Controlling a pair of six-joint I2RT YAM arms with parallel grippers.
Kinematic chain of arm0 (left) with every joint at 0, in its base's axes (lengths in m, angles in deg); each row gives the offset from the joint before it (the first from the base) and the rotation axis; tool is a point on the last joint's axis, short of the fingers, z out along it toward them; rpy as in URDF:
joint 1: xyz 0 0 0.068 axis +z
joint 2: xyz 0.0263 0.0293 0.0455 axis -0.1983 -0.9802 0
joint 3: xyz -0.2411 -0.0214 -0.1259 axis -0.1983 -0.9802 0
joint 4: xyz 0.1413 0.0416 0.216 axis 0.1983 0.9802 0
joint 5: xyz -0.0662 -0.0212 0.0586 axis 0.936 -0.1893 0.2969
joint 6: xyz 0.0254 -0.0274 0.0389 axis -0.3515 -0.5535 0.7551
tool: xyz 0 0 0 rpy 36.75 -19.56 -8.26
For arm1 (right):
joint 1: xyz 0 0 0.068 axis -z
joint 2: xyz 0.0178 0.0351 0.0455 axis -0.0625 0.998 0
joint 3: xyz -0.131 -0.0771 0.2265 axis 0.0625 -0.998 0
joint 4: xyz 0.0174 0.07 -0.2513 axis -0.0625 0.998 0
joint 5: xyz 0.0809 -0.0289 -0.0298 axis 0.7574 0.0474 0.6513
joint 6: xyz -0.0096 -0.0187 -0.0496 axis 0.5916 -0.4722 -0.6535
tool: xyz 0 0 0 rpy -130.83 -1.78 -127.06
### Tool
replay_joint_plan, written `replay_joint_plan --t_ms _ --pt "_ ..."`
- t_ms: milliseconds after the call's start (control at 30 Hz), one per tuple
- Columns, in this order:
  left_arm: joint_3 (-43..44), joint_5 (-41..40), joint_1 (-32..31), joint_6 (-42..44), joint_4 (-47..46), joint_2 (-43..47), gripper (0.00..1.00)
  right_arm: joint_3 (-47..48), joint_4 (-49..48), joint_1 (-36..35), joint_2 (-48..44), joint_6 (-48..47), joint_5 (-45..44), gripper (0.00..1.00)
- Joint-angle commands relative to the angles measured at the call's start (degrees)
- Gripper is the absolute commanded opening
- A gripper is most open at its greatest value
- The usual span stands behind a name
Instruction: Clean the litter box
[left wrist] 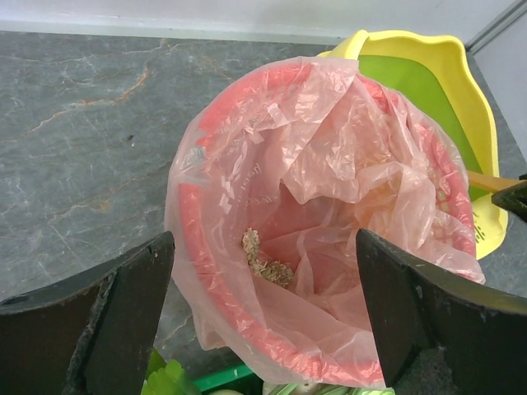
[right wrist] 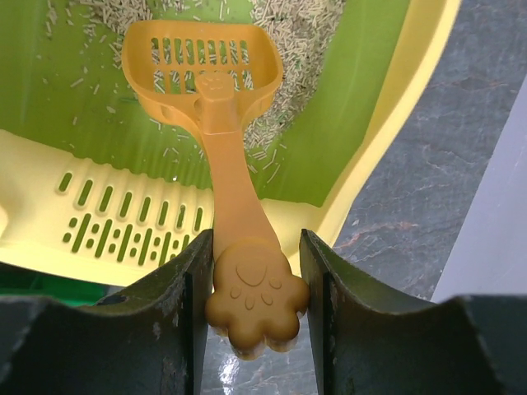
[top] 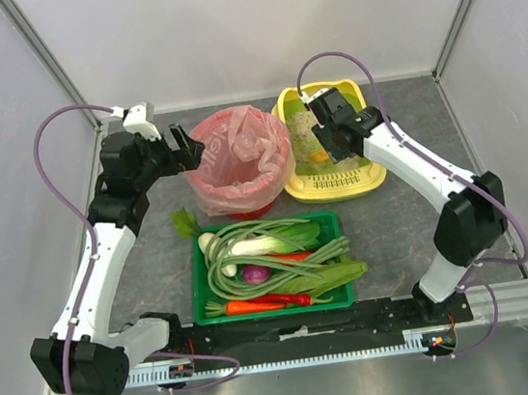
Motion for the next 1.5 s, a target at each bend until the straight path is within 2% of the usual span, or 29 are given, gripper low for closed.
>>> replay_joint_plan --t_ms 0,133,467,1033,1467 --pt "2.4 -1.5 0.3 3.7 -0.1 0.4 0.97 6.2 2.9 1.8 3.8 1.1 1.3 0.00" --pt "1.7 -2.5 0.3 4.8 -0.1 0.5 0.98 9.3 5.7 2.8 7.0 2.1 -0.2 0.00" --pt "0.2 -2.9 0.4 4.9 -0.8 0.5 0.98 6.6 5.1 5.2 7.8 4.3 -3.3 0.00" --pt "2.1 -3.0 0.3 5.0 0.5 -0.4 0.98 -7.2 -15.6 5.2 8.9 5.8 -3.3 0.00" --pt "4.4 -3.1 0.5 4.3 -0.1 -2.8 0.98 -11.1 -29.0 5.2 11.9 5.0 -1.8 0.00"
